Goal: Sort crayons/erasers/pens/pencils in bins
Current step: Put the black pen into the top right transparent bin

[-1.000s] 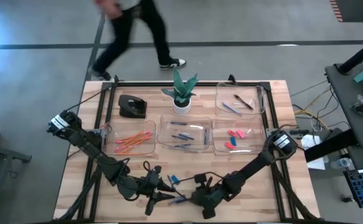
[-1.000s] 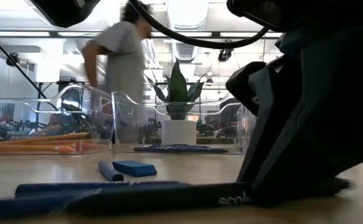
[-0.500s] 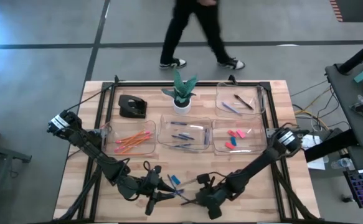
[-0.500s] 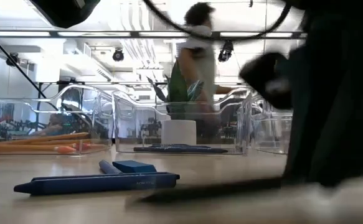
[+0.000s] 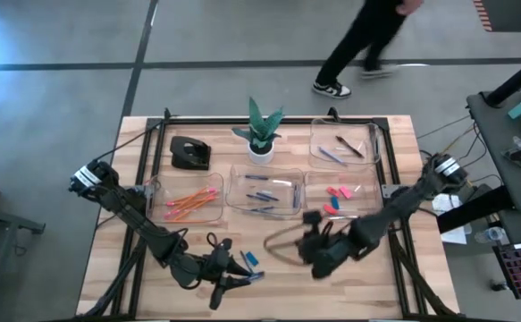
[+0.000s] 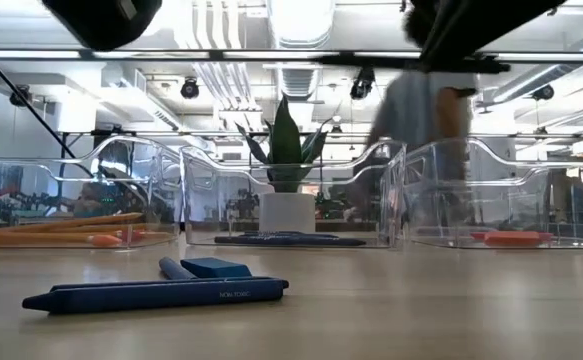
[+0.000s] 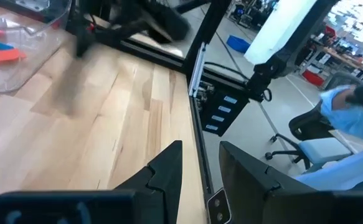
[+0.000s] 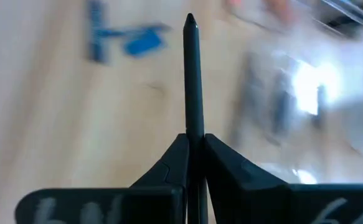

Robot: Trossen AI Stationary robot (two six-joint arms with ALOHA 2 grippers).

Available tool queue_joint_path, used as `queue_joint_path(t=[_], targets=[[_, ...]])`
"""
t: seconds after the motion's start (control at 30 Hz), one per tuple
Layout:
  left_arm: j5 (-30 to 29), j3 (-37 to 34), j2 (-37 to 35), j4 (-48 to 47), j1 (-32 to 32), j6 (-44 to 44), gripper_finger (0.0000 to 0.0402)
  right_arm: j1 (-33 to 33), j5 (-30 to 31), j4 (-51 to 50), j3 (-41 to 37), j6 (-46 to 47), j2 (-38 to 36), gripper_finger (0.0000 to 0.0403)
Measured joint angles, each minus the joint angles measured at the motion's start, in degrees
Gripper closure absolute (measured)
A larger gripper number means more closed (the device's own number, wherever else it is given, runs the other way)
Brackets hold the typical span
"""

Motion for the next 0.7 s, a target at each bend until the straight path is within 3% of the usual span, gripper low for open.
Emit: queue_joint_path(t=[0.17, 0.37, 0.7], targets=[[-0.83, 0.0, 1.46, 0.06, 0.28, 0.13, 0.031, -5.79, 2.59, -8.1, -2.8, 2.58, -8.24, 0.0374], [-2.39, 0.22, 0.94, -0.02, 0.28, 5.83, 0.031, -15.96, 2.77, -10.64, -10.54, 2.95, -18.76, 0.0374], [-2.3, 0.37, -1.87, 0.12, 0.28, 14.67, 0.031, -42.37, 5.23, -10.99, -23.22, -2.39, -31.45, 0.0374]])
